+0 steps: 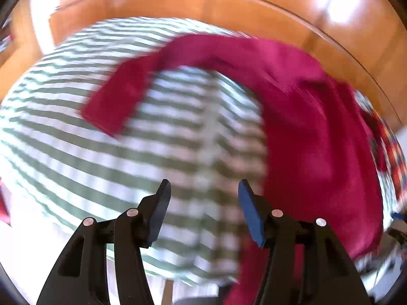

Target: Fold small clothes

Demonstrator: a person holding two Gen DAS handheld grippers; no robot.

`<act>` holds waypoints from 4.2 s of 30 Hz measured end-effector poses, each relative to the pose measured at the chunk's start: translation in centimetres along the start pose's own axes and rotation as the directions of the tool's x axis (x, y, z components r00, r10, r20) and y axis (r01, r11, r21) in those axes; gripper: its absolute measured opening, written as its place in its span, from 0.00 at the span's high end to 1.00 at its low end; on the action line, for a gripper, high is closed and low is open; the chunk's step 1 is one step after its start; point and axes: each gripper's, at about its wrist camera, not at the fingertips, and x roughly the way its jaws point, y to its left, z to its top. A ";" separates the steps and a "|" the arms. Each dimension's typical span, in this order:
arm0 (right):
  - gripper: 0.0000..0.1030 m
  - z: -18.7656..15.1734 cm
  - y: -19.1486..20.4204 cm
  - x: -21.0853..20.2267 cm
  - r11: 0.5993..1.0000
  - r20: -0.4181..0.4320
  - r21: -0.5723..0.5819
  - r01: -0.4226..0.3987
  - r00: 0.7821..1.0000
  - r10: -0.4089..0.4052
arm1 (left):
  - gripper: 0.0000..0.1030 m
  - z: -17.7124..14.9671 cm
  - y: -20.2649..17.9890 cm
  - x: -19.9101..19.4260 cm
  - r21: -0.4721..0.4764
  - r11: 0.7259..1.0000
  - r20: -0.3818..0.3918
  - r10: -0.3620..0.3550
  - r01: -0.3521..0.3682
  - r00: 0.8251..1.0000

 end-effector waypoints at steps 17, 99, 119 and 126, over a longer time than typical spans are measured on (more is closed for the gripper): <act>0.19 14.9 5.7 12.5 0.986 0.247 0.166 -0.020 0.969 -0.022 | 0.34 7.4 3.7 8.1 0.079 0.926 0.083 0.363 -0.369 0.928; 0.23 4.6 -9.6 4.0 0.819 0.258 0.438 0.371 0.821 -0.510 | 0.37 1.3 -16.4 4.6 0.225 0.942 0.086 -0.274 0.249 0.958; 0.93 3.5 -18.7 -8.9 0.689 0.322 0.637 0.346 0.692 -0.645 | 0.31 2.5 -22.6 10.0 0.326 0.932 0.045 -0.181 0.156 0.983; 0.95 3.3 -28.2 -9.8 0.532 0.139 0.729 0.431 0.667 -0.732 | 0.31 4.9 -25.2 11.8 0.361 0.923 0.055 -0.165 0.135 0.985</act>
